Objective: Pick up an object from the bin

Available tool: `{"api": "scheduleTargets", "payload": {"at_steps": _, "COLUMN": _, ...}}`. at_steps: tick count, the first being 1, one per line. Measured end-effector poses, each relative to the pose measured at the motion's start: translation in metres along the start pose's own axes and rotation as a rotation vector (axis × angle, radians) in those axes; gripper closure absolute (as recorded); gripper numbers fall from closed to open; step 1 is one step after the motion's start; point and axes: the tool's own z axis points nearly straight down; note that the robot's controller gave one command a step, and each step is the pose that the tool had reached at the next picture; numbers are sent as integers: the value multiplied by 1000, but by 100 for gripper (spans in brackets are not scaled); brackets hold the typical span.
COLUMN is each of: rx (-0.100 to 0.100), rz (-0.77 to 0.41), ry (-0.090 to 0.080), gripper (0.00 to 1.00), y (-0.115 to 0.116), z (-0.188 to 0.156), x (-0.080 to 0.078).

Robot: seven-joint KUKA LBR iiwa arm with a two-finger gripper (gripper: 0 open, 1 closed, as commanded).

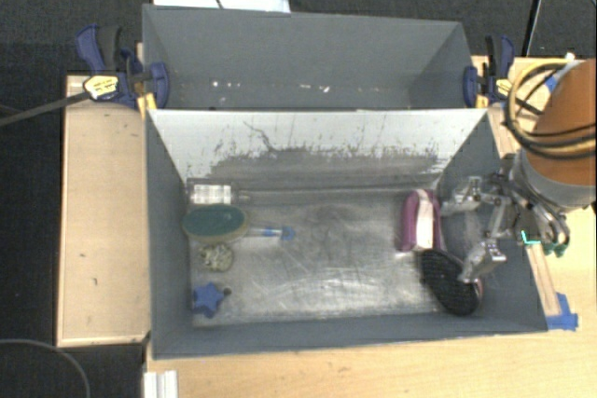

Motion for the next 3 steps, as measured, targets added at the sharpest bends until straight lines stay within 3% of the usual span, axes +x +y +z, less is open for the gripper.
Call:
{"api": "scheduleTargets", "payload": {"at_steps": 1, "rx": -1, "rz": 145, "ry": -22, "gripper": 0, "y": -37, "z": 144, "x": -3}}
{"api": "scheduleTargets", "payload": {"at_steps": 3, "rx": -2, "rz": 285, "ry": -10, "gripper": 0, "y": -52, "z": 132, "x": 5}}
